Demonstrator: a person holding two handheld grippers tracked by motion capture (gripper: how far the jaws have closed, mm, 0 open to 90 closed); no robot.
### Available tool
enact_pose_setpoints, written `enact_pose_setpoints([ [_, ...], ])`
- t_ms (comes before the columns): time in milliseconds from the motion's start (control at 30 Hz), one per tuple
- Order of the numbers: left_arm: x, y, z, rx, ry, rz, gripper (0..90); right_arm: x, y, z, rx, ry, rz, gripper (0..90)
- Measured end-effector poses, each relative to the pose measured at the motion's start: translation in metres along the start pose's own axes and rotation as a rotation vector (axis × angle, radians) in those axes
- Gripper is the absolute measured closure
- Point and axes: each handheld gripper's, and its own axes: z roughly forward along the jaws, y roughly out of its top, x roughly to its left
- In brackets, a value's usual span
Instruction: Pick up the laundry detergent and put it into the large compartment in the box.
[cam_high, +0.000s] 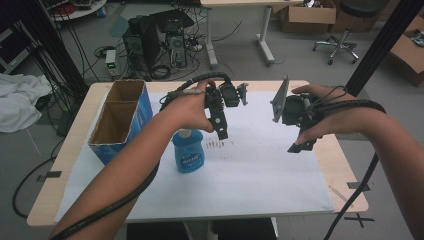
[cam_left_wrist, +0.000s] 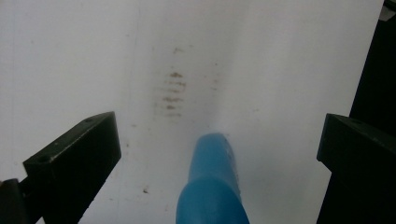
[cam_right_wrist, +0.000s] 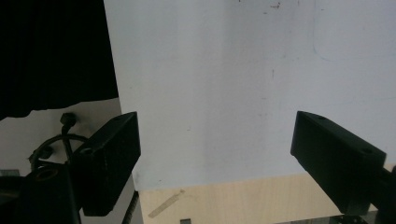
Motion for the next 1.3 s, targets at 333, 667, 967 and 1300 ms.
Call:
enact_pose_setpoints([
  [333,-0.006,-0.017,-0.026,0.025,0.037,-0.062,0.1,0.002,0.000,-0.001,-0.013,-0.007,-0.028,15.9],
  [667,-0.009,-0.041,-0.028,0.073,0.038,-0.145,0.1,0.003,0.004,0.003,-0.022,-0.006,-0.054,16.0],
  [967,-0.005,-0.054,-0.020,0.099,0.027,-0.178,0.1,0.004,0.005,0.007,-0.028,0.001,-0.062,16.0],
  [1300,-0.001,-0.062,0.000,0.124,0.006,-0.181,0.1,0.004,0.007,0.012,-0.023,0.009,-0.066,16.0],
])
